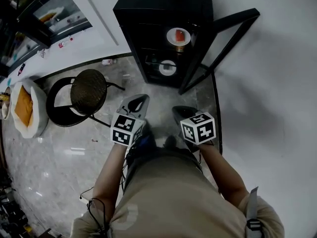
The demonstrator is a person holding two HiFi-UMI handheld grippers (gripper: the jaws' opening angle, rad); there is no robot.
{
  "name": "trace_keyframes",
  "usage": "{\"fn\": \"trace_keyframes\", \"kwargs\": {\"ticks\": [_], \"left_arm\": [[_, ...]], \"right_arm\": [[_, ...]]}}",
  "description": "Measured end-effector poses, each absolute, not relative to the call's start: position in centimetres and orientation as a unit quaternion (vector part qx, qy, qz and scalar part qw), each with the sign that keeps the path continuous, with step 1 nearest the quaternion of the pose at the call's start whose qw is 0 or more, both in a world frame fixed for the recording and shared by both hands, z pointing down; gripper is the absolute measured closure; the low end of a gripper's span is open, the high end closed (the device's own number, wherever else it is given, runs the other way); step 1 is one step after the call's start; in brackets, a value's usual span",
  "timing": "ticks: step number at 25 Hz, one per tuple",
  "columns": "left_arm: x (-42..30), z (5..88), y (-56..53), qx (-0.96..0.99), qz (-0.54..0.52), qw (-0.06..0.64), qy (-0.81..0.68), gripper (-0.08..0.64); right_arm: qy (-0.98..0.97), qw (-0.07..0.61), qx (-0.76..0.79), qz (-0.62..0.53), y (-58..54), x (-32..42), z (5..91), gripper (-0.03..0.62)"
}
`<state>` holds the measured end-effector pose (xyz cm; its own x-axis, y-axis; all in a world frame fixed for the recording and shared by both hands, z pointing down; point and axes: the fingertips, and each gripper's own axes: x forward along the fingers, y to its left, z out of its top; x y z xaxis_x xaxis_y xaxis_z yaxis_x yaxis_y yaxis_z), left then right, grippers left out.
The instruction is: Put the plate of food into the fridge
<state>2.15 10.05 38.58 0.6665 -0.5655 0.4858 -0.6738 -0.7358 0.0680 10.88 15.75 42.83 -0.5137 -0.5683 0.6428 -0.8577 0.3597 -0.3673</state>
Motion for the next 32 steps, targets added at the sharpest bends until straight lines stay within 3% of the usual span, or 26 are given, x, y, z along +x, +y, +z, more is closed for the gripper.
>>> {"fn": "trace_keyframes", "kwargs": {"ticks": [7, 23, 32], "left_arm": [[1.7, 37.8, 10.9, 0.896, 0.210, 0.114, -0.375, 0.549], [-2.0, 34.8, 5.5, 0.906, 0.173, 0.099, -0.373, 0.549], [-8.1, 33.9, -0.5, 0.914, 0.127, 0.124, -0.364, 0.549]], "right_arm": [[-0.797, 0.152, 0.441, 0.385, 16.3, 10.9, 41.2, 0.569], [-0.812, 0.191, 0.426, 0.349, 11.9, 7.4, 39.8, 0.569], [-0.811, 0.179, 0.438, 0.344, 5.8, 2.3, 37.2, 0.571]]}}
